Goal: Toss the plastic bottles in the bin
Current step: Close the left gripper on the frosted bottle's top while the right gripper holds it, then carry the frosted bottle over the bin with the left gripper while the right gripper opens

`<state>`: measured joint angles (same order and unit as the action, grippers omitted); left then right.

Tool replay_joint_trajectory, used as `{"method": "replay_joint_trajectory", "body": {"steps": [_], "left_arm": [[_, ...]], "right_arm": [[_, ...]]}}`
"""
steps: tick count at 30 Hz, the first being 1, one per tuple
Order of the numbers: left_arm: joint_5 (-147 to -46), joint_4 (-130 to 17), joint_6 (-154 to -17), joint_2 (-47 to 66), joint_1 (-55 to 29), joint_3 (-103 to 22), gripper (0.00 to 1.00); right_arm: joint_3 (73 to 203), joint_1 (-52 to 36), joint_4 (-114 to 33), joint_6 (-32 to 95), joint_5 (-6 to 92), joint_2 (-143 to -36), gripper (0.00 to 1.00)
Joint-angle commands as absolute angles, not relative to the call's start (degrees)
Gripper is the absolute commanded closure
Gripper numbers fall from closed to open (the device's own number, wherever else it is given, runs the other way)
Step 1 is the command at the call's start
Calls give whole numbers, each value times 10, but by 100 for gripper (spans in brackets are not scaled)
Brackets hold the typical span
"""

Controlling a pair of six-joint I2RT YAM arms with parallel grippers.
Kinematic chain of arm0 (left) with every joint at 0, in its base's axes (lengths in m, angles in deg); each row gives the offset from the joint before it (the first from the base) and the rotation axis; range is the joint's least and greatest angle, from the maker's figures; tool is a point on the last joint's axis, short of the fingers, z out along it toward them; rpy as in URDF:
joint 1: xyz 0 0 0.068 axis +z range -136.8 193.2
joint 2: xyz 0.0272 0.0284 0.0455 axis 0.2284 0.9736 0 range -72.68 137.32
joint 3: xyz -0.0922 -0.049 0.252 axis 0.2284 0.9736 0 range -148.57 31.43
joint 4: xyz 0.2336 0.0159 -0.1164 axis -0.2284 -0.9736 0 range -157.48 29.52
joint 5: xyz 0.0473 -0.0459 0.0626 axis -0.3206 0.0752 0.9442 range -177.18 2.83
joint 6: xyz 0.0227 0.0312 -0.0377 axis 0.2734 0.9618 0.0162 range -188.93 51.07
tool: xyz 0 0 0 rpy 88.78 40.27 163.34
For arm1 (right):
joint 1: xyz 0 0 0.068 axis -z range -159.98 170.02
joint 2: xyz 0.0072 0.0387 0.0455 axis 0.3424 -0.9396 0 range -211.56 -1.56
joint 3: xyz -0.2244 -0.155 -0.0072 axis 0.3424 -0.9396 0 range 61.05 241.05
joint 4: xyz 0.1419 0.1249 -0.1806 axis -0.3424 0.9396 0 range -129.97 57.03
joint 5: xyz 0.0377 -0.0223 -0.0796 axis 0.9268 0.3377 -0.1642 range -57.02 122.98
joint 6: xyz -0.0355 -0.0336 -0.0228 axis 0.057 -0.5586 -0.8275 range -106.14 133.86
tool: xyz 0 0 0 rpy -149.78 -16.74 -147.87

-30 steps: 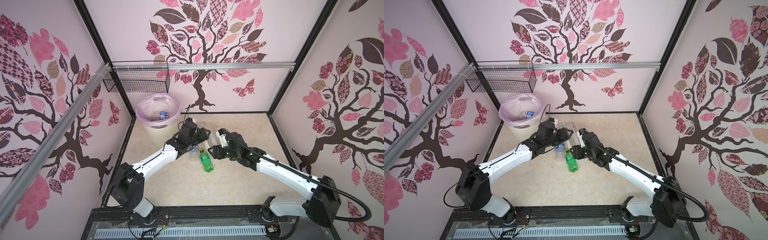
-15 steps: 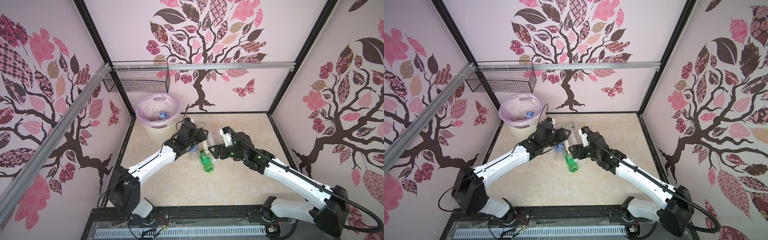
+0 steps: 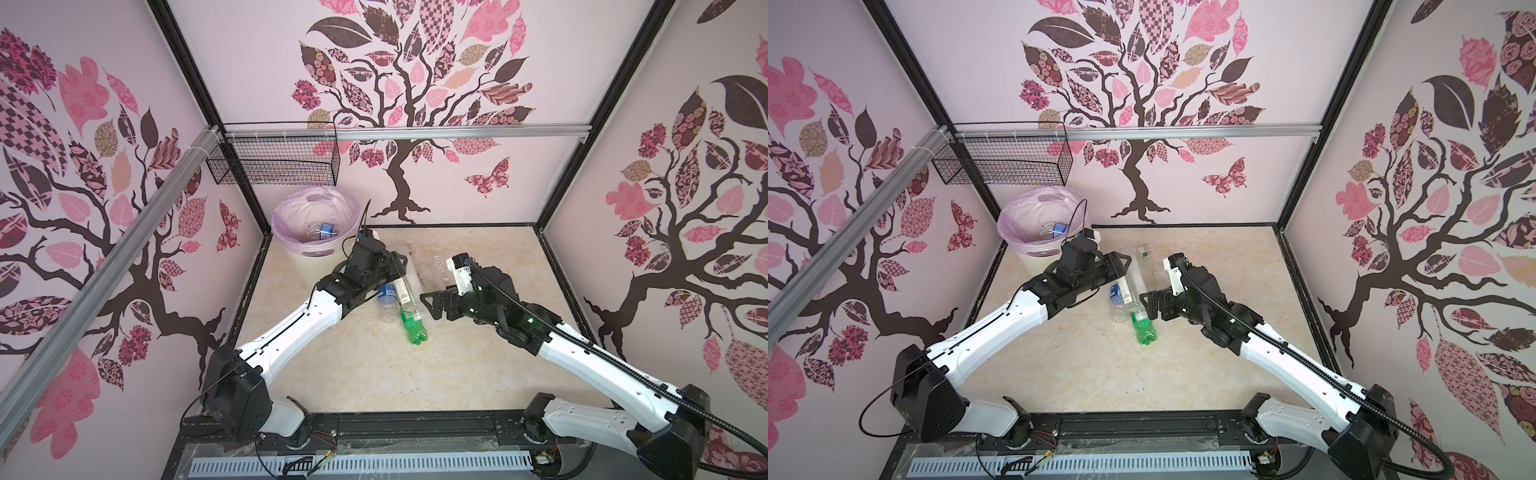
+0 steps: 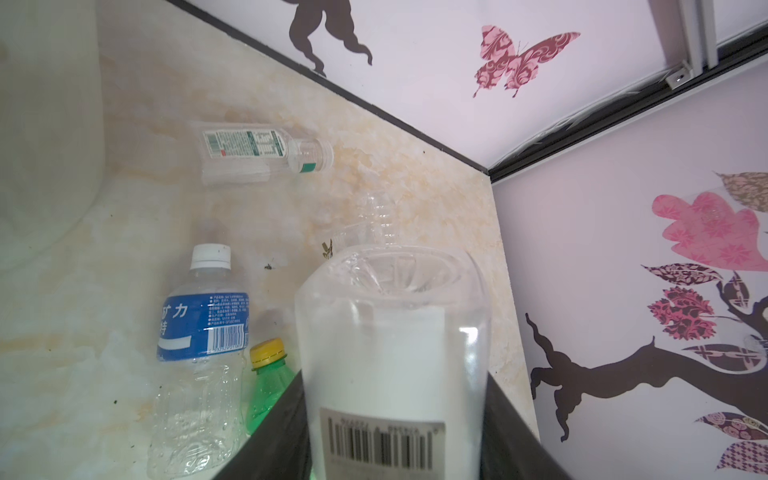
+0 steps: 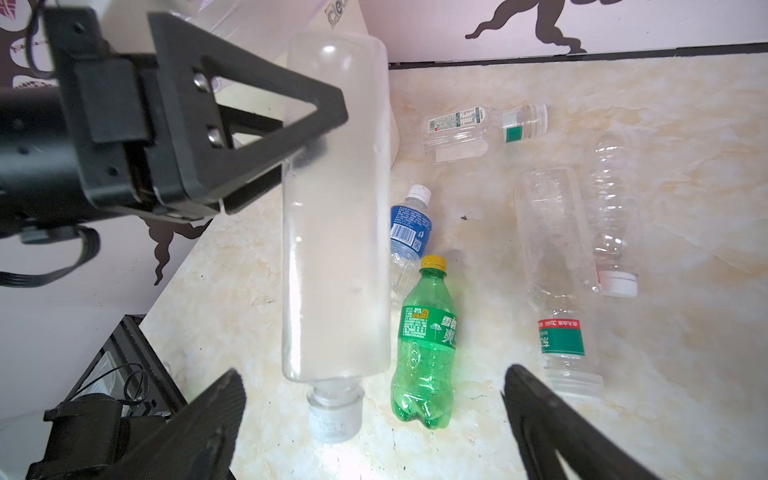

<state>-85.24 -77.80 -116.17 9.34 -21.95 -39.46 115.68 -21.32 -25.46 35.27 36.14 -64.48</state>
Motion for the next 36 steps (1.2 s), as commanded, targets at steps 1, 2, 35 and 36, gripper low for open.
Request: {"method": "replay_joint_trajectory", "body": {"steps": [1,2,35,36], "left_arm": [[-846,-786,-1141,73,-210,-422,47],[-848,-784,-1141,73,-210,-422,47],[-842,-875,-979,39,88,-832,48],[-845,-871,-976,45,100,-840,47]], "right_arm": [[1166,-216,-251,346,350,-633,0],[1163,-216,-257,346,351,-635,0],[1394,-216,-283,347,394,-773,0],[1387,-216,-286,348,393,-774,0]]}}
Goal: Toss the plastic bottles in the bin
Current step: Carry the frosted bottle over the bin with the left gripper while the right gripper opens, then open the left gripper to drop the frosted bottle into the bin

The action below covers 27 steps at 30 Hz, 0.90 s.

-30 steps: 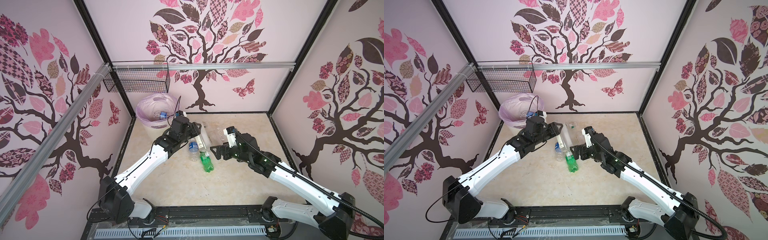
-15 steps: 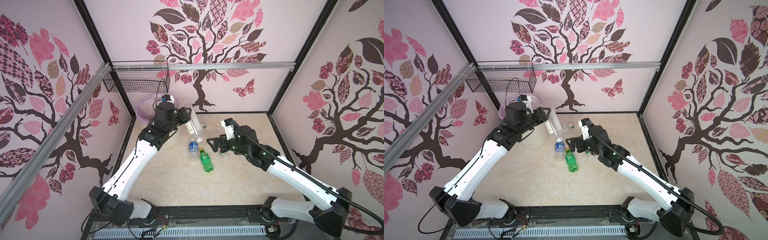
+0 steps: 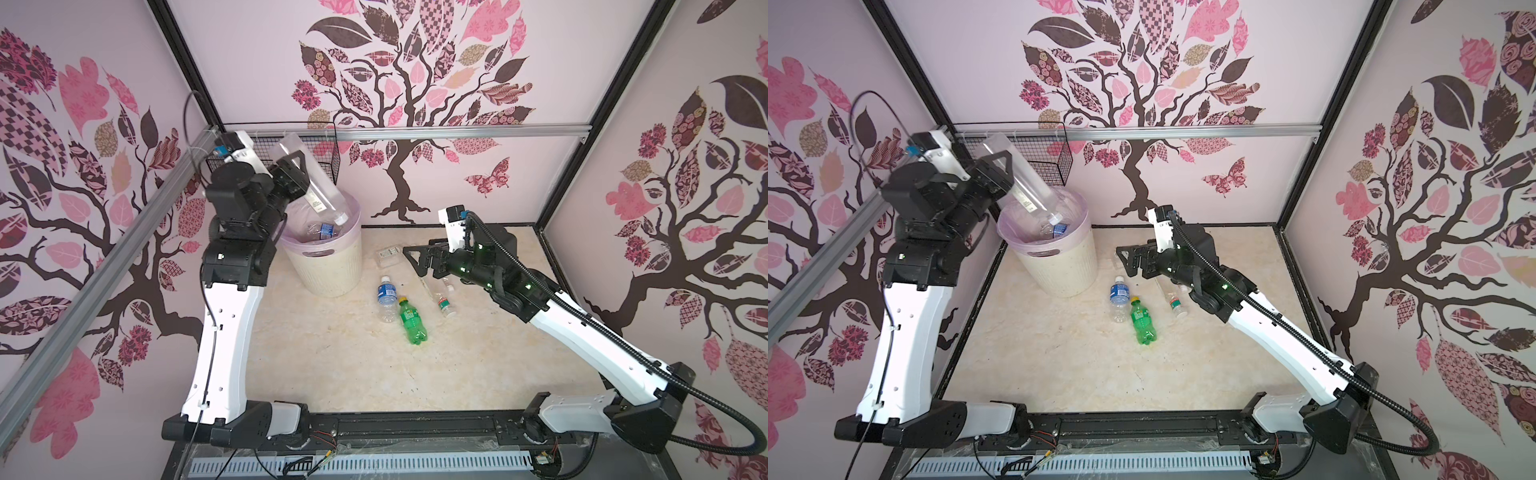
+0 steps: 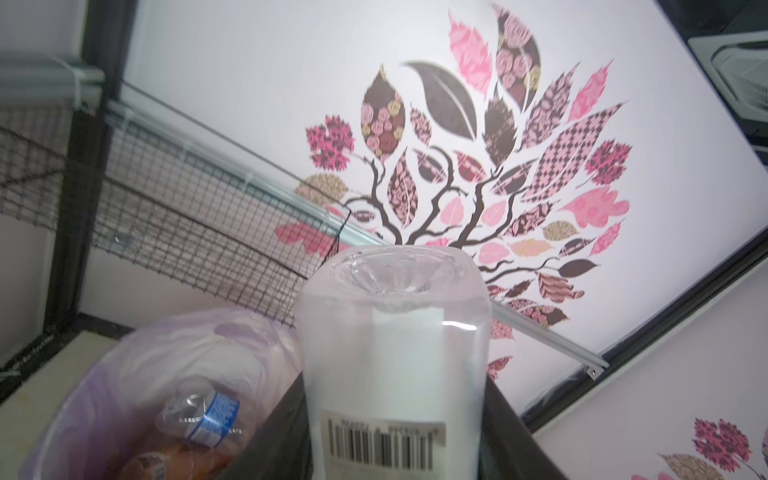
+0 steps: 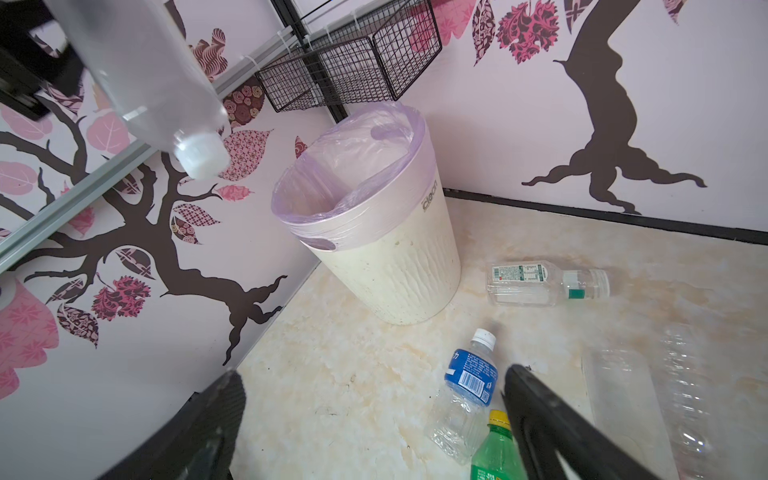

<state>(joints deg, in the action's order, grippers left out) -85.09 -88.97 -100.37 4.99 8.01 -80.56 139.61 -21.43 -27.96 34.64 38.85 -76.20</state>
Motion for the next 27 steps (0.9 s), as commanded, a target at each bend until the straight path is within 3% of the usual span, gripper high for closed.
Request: {"method": "replay_joint_trajectory", "body": {"steps": [1,8,11,15,20,27], "left_arm": [[-852,-864,-971,50,110,-840,47],[-859,-784,-969,85,136,-717,48],[-842,-794,-970,122,137,-679,43],[-853,-815,-985,131,138,-648,2],[-863,-813,-986,91,126,-634,2],[-840,-839,-962,40,29,-613,2]], "right_arm": [[1382,-216,-289,349,394,-775,1],[1366,-216,-297,353,403,-784,1],[1357,-216,-296,353,403,-782,0],[1341,-216,-296,351,403,-773,0],[1325,-216,-302,356,406,-769,1],[1304,-216,-313,366,409,-764,0]]}}
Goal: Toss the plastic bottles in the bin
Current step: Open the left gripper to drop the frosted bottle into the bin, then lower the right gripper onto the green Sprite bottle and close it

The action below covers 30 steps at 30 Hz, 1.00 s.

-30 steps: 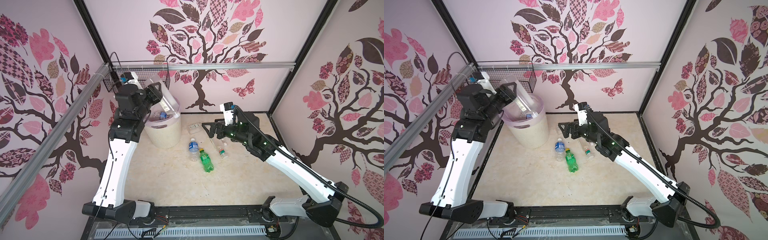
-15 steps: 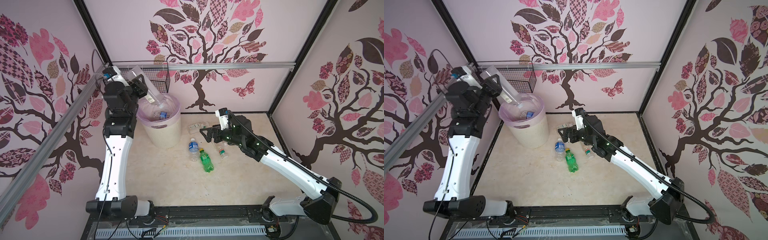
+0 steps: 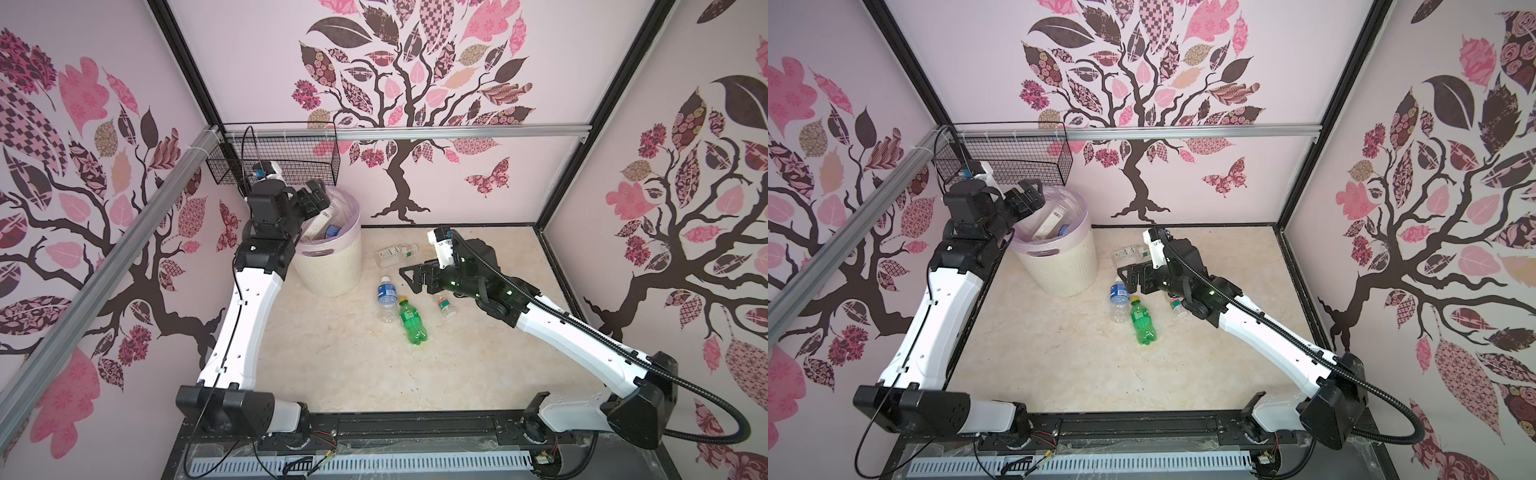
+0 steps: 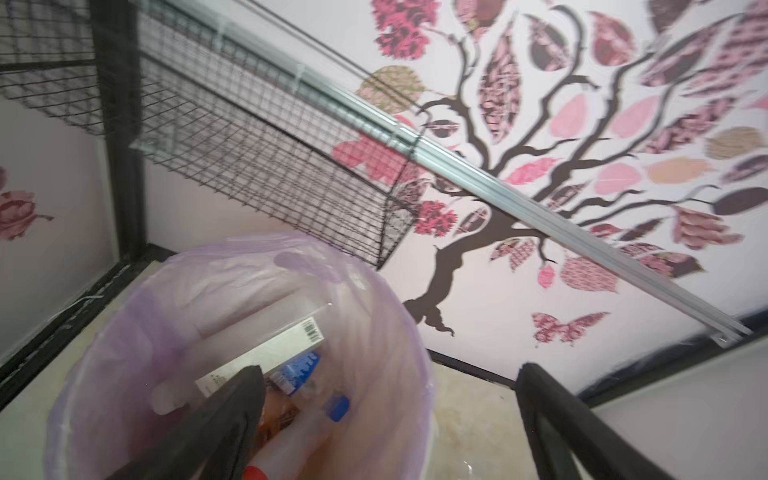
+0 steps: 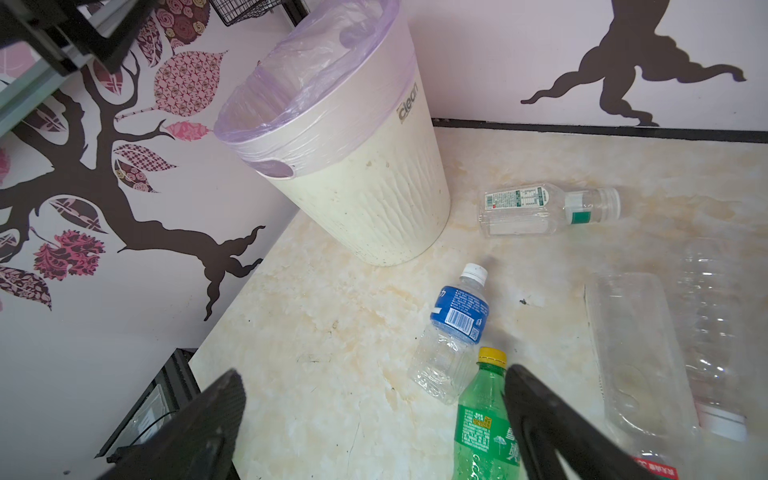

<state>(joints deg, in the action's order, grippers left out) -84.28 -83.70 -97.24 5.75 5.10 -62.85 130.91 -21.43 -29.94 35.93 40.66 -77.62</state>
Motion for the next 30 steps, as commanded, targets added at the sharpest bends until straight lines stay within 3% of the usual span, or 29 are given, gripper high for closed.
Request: {"method": "replay_joint_trajectory", "body": {"steps": [1,13,30], "left_arm": [[-843,-839,-965,33,16,-603,2],[-816,-861,-995,-21,-168,-443,2],[-872,-810,-1136,-130,-204,-152,2]], "right_arm": [[1298,-216,-312,366,405,-760,0],[1180,-215,-299,361,341,-705,0],[988,-218,-410,407,357,-780,1]]}}
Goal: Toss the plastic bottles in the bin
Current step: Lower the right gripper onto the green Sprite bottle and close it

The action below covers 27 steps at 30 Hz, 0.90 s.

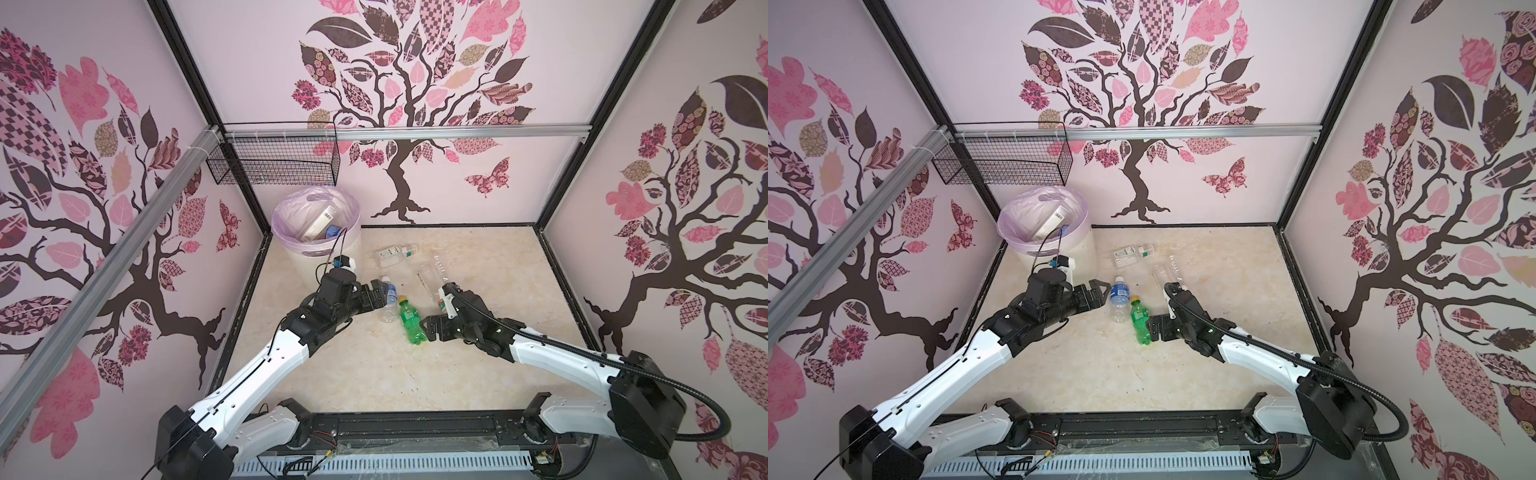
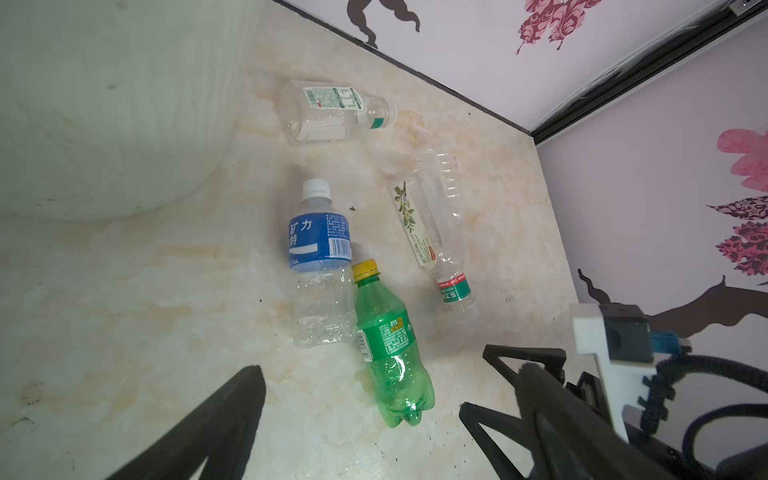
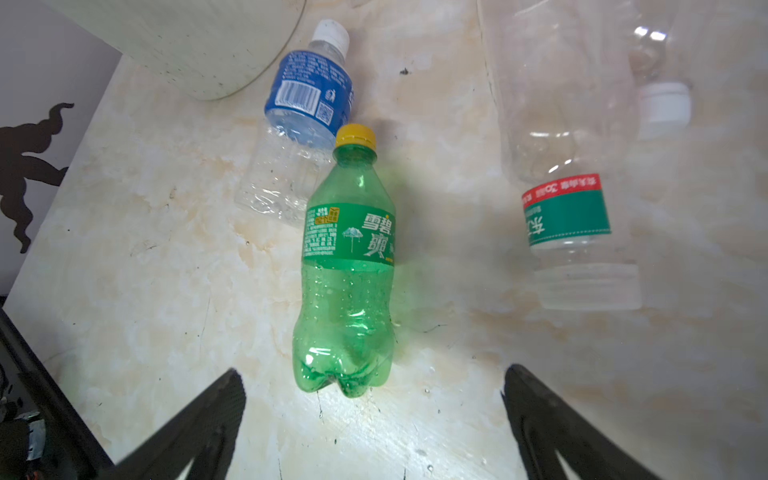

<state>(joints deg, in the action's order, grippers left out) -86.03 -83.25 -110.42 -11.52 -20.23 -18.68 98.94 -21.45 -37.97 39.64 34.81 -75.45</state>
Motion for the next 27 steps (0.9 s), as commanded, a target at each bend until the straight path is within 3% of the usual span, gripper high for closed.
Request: {"method": "replay_joint_trajectory", "body": {"steps": [1,15,27], "left_arm": [[-875,-807,-1144,-134,-204,-142,2],[-898,-768,-1206,-140,-204,-88,2],[-894,-764,-1207,-140,-205,-81,2]], "right_arm": [[988,-218,-414,406,359,-792,2],[1032,-251,-444,408,365,-927,11],[1073,-252,-421,406,339,-929,8]]}}
